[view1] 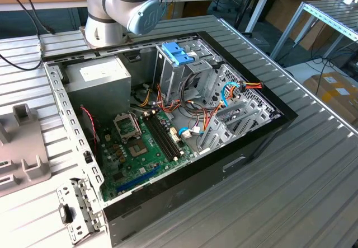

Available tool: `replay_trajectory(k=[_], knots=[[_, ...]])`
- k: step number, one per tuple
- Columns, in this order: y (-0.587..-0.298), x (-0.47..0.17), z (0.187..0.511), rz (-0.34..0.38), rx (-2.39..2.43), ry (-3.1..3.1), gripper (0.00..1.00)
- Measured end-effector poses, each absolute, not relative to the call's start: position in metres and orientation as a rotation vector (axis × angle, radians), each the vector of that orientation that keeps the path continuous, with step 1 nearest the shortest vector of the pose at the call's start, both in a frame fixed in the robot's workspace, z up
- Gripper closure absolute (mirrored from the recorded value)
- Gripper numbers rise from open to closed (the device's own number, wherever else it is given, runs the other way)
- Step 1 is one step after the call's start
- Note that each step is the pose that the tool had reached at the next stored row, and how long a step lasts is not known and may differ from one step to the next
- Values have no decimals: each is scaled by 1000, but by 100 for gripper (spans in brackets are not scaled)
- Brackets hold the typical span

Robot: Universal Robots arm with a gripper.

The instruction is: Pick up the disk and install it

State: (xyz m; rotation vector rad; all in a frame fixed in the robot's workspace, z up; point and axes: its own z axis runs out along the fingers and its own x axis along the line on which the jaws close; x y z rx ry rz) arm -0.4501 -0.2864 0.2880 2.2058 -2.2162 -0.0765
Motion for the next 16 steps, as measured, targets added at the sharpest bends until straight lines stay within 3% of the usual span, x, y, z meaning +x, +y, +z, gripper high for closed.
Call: replay_trajectory(k=[1,16], knots=[[-286,-450,288,-77,2206,-2216,63],[-286,-450,289,-76,2206,-2216,63]])
